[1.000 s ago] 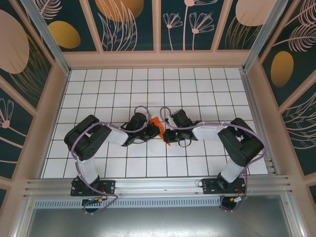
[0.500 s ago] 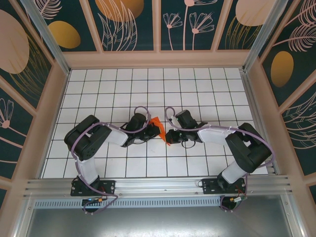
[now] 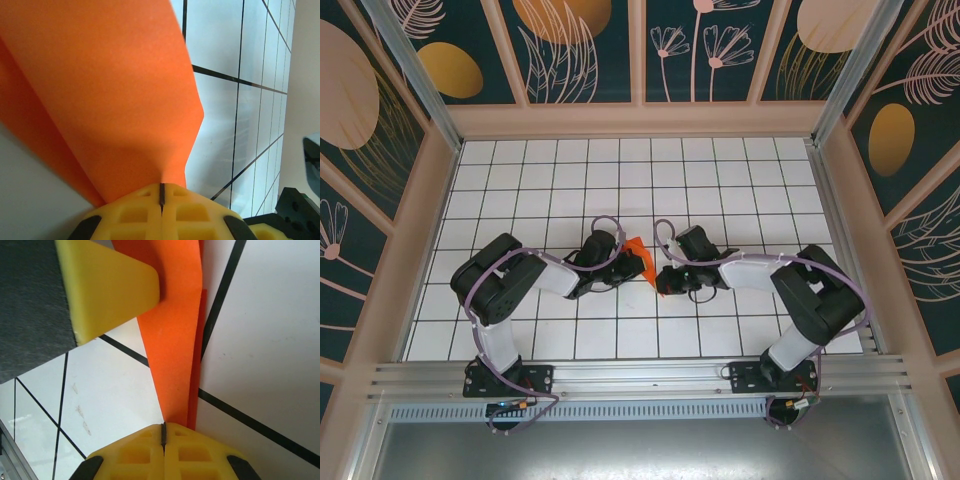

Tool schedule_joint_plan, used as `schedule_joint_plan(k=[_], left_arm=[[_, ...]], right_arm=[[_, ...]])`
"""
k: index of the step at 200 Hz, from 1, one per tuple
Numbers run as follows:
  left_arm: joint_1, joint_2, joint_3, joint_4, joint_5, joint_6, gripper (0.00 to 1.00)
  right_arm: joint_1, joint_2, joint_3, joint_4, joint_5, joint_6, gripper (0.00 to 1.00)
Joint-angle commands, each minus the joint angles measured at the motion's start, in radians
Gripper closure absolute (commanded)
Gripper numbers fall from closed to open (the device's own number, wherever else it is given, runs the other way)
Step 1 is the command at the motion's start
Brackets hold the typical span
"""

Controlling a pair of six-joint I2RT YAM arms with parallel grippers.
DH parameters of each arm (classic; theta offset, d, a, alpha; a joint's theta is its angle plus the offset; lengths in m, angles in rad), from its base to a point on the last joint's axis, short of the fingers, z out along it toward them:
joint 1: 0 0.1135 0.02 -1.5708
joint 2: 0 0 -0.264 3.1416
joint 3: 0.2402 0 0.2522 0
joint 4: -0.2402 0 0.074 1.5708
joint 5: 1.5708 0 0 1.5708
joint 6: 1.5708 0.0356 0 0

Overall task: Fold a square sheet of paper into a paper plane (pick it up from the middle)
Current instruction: Fold the wing for the fifth time at the center of the table.

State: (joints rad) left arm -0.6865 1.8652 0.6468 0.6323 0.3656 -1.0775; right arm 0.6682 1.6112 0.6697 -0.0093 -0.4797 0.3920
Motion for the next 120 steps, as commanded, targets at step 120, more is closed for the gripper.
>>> schedule_joint_plan(k=[120], left_arm=[[0.013, 0.132, -0.026, -0.305, -0.241, 0.056, 1.00]], right_arm=[[0.007, -0.024, -0.104, -0.153, -0.001, -0.035, 0.95]])
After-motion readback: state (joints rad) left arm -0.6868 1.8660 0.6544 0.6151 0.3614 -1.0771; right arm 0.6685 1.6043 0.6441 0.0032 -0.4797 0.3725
